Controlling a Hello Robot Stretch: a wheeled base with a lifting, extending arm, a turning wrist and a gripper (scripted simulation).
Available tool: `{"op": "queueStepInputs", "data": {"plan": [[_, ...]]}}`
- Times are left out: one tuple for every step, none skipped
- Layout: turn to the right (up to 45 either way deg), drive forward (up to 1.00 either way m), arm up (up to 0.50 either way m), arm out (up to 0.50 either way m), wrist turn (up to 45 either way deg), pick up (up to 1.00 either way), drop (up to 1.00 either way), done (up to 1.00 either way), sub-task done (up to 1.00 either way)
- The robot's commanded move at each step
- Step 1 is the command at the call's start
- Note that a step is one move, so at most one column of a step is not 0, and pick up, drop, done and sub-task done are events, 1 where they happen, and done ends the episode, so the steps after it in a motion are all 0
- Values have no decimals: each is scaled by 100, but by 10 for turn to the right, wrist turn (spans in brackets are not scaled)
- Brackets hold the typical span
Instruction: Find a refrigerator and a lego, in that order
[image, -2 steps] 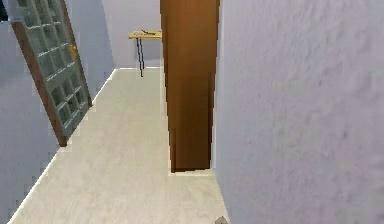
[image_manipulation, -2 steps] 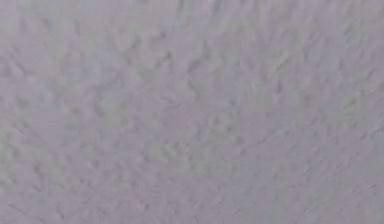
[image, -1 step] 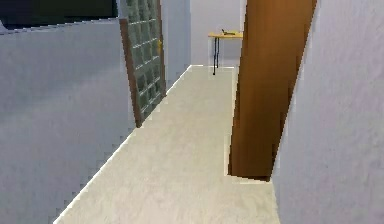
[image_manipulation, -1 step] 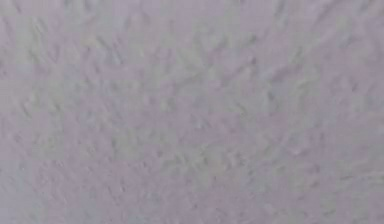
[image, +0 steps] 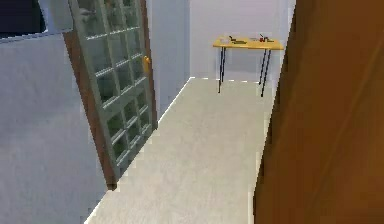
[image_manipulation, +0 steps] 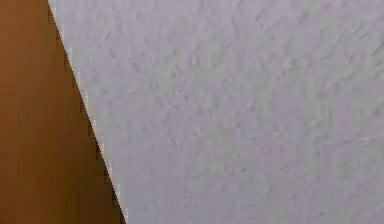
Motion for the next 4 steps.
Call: {"op": "queueStepInputs", "data": {"plan": [[0, 35, 0, 0, 0, 0, 0, 0, 0], [90, 0, 0, 0, 0, 0, 0, 0, 0], [0, 100, 0, 0, 0, 0, 0, 0, 0], [120, 0, 0, 0, 0, 0, 0, 0, 0]]}}
